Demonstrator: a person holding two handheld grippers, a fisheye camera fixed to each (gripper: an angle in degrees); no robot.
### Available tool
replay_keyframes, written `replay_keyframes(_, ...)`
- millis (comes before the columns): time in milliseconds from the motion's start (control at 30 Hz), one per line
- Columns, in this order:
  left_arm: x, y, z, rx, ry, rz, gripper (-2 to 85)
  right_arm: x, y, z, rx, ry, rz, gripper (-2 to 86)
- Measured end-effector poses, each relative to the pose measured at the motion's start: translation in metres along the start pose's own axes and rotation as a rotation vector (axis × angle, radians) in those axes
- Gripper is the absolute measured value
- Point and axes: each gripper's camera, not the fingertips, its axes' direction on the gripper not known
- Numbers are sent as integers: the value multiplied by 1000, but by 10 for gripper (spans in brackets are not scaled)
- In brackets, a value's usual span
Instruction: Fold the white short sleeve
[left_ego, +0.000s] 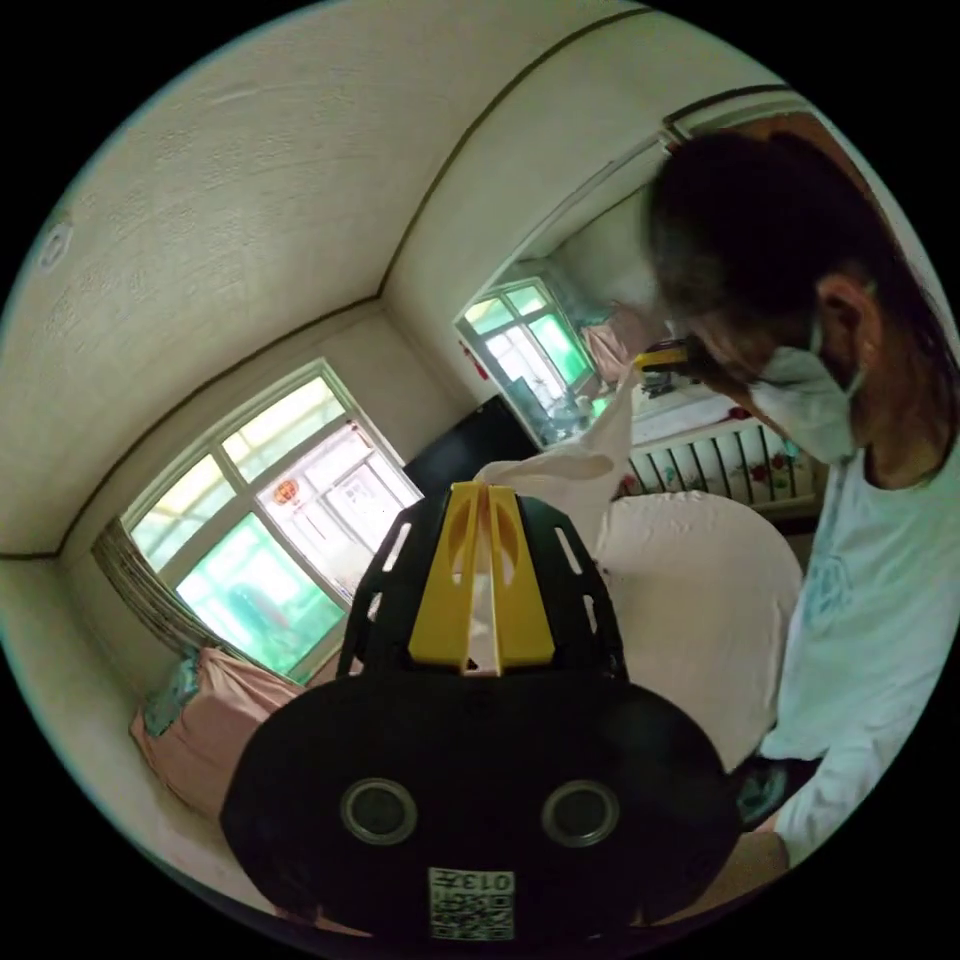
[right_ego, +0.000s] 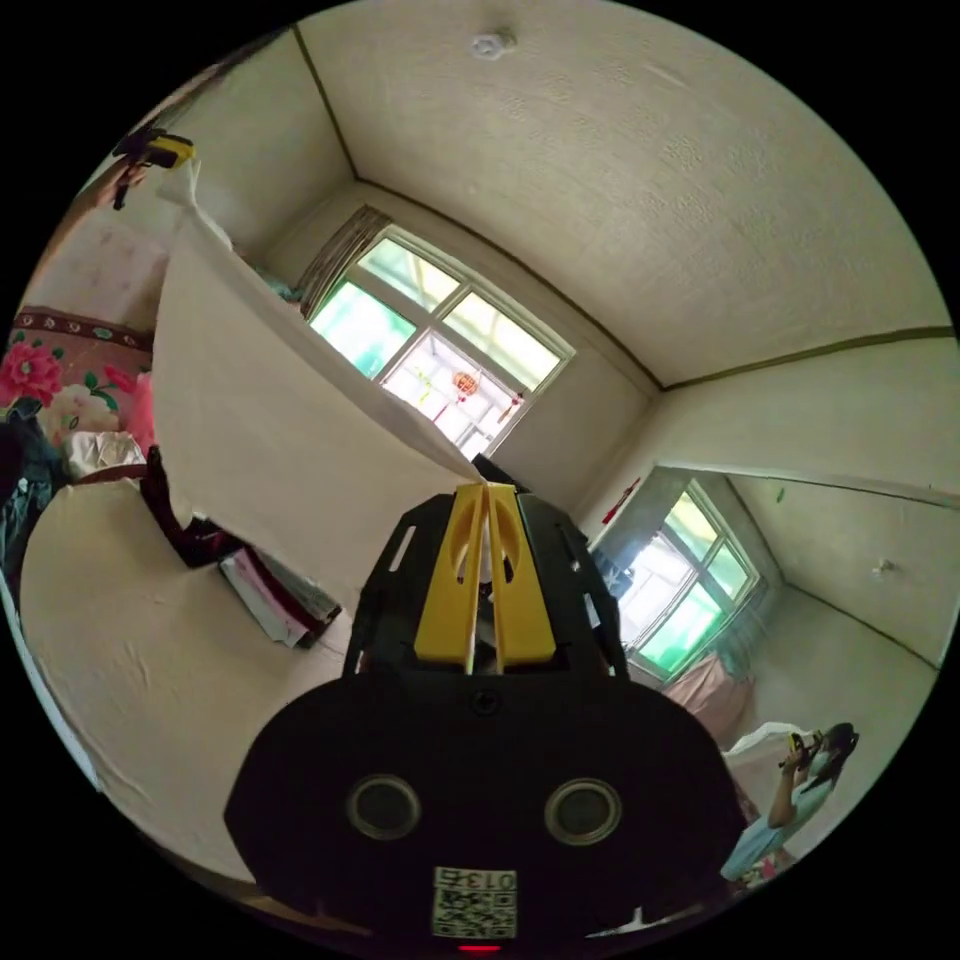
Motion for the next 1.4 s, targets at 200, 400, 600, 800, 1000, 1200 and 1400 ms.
replay_keyframes(200, 78, 53, 56, -279, 241, -13, 4, -53, 95, 5, -237, -79, 30, 3)
replay_keyframes(400, 162, 189, 215, -665, 816, -259, 3, -151, 236, 62, -733, -210, 177, 4)
replay_keyframes(600, 252, 314, 315, -978, 1089, -309, 4, -243, 327, 101, -1095, -348, 38, 5)
replay_keyframes(800, 298, 357, 351, -1057, 1223, -327, 15, -265, 360, 117, -1222, -373, -6, 17)
replay_keyframes(1000, 226, 402, 370, -1002, 1029, -647, 82, -262, 373, 145, -1281, -474, -44, 102)
replay_keyframes(1200, 160, 404, 454, -968, 574, -785, 83, -205, 355, 241, -1121, -313, 222, 101)
replay_keyframes(1400, 185, 393, 598, -996, 616, -722, 109, -206, 316, 396, -867, -400, 287, 98)
